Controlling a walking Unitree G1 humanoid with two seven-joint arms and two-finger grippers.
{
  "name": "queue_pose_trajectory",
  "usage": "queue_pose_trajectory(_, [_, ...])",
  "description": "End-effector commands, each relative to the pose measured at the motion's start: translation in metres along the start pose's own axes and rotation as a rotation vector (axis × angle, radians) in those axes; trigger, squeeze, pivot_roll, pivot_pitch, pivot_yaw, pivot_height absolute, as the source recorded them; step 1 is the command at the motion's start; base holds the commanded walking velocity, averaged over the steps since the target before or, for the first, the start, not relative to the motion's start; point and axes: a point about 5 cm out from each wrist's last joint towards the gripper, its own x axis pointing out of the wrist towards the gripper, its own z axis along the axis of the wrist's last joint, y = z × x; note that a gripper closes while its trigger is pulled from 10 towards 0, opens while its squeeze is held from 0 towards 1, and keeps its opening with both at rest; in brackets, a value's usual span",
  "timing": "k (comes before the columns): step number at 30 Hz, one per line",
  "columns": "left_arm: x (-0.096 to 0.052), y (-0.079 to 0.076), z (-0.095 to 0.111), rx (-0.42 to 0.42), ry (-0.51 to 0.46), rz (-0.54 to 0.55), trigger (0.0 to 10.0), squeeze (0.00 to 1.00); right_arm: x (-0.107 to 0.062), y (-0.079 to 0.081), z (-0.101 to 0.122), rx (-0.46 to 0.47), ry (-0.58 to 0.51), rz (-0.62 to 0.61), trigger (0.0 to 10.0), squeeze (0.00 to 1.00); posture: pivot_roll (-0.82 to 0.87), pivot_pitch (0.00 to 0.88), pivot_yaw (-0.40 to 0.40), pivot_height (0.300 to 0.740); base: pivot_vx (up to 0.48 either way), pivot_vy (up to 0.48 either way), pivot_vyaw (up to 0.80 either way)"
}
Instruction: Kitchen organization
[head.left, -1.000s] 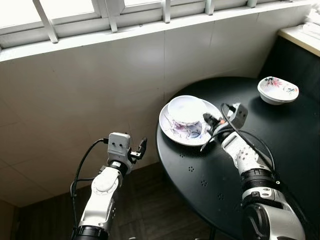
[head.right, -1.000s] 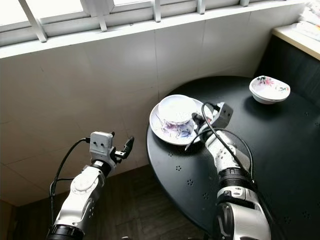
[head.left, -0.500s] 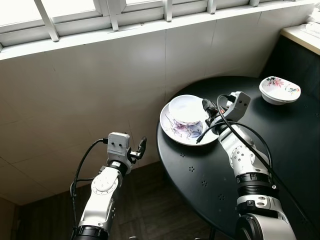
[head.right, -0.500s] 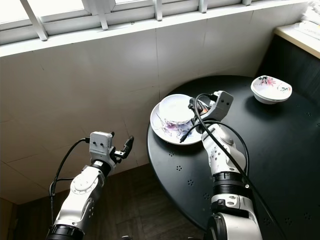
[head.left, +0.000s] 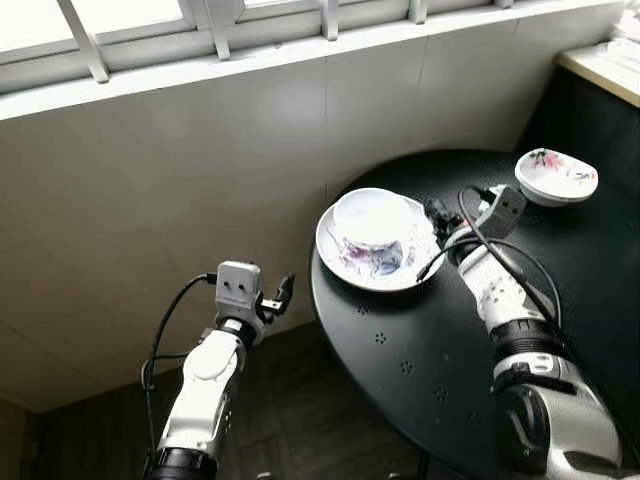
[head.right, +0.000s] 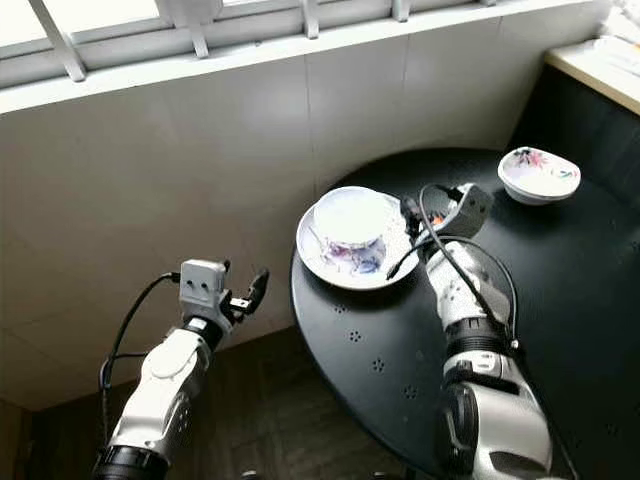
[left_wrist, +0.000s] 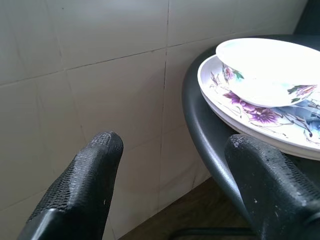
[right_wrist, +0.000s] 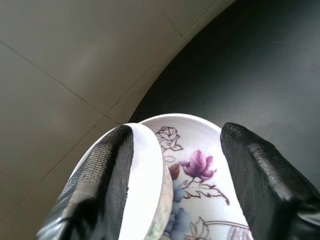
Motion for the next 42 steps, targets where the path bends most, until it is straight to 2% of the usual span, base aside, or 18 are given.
queue_pose_trajectory(1, [0.0,0.003,-0.002,-0.001,0.018,0.008,10.0,0.0,0.003,0.001,0.003,0.014,0.002,-0.008,10.0,1.0,-0.06,0.03,0.025,0.74,0.0,0.0,0.0])
queue_pose_trajectory(5, [0.001,0.003,-0.002,0.0,0.02,0.006,10.0,0.0,0.008,0.005,0.002,0.059,0.032,0.011,10.0,1.0,-0.06,0.03,0.028,0.74,0.0,0.0,0.0])
queue_pose_trajectory(7, [0.002,0.003,-0.002,0.003,0.023,0.004,10.0,0.0,0.012,0.014,-0.002,0.105,0.079,0.058,10.0,1.0,-0.04,0.03,0.027,0.74,0.0,0.0,0.0])
queue_pose_trajectory(12, [0.002,0.002,-0.002,0.005,0.025,0.004,10.0,0.0,0.014,0.019,-0.007,0.125,0.111,0.073,10.0,1.0,-0.04,0.029,0.027,0.74,0.0,0.0,0.0])
queue_pose_trajectory(13, [0.002,0.002,-0.002,0.005,0.025,0.003,10.0,0.0,0.014,0.019,-0.01,0.138,0.126,0.069,10.0,0.91,-0.04,0.028,0.024,0.74,0.0,0.0,0.0])
queue_pose_trajectory(14, [0.002,0.002,-0.002,0.006,0.026,0.002,10.0,0.0,0.014,0.018,-0.016,0.165,0.152,0.06,10.0,0.05,-0.03,0.03,0.023,0.74,0.0,0.0,0.0])
queue_pose_trajectory(16, [0.002,0.001,-0.002,0.006,0.027,0.002,10.0,0.0,0.014,0.018,-0.017,0.171,0.158,0.058,10.0,0.05,-0.03,0.03,0.023,0.74,0.0,0.0,0.0])
queue_pose_trajectory(17, [0.002,0.001,-0.002,0.006,0.027,0.002,10.0,0.0,0.013,0.013,-0.024,0.184,0.189,0.014,10.0,0.0,-0.02,0.031,0.016,0.74,0.0,0.0,0.0])
queue_pose_trajectory(23, [0.001,0.0,-0.002,0.004,0.029,0.001,10.0,0.0,0.01,0.008,-0.035,0.212,0.227,-0.023,10.0,0.0,-0.02,0.034,0.016,0.74,0.0,0.0,0.0])
queue_pose_trajectory(31, [0.001,-0.001,-0.002,0.002,0.032,-0.002,10.0,0.0,0.01,0.007,-0.036,0.239,0.235,-0.031,10.0,0.0,-0.02,0.036,0.017,0.74,0.0,0.0,0.0])
queue_pose_trajectory(32, [0.001,-0.001,-0.003,0.001,0.033,-0.002,10.0,0.0,0.01,0.006,-0.038,0.249,0.243,-0.039,8.6,0.0,-0.02,0.036,0.016,0.74,0.0,0.0,0.0])
queue_pose_trajectory(33, [0.001,-0.001,-0.003,0.001,0.033,-0.002,10.0,0.0,0.01,0.006,-0.038,0.249,0.243,-0.039,8.6,0.0,-0.02,0.036,0.016,0.74,0.0,0.0,0.0])
queue_pose_trajectory(34, [0.001,-0.001,-0.003,0.001,0.033,-0.003,10.0,0.0,0.009,0.004,-0.041,0.234,0.268,-0.054,6.4,0.0,-0.02,0.035,0.015,0.74,0.0,0.0,0.0])
queue_pose_trajectory(35, [0.001,-0.001,-0.003,0.001,0.033,-0.003,10.0,0.0,0.008,0.003,-0.043,0.228,0.276,-0.066,0.0,0.0,-0.02,0.036,0.015,0.74,0.0,0.0,0.0])
queue_pose_trajectory(42, [0.001,-0.001,-0.003,0.0,0.034,-0.002,10.0,0.0,0.007,0.001,-0.046,0.246,0.276,-0.086,0.0,0.0,-0.02,0.035,0.014,0.74,0.0,0.0,0.0])
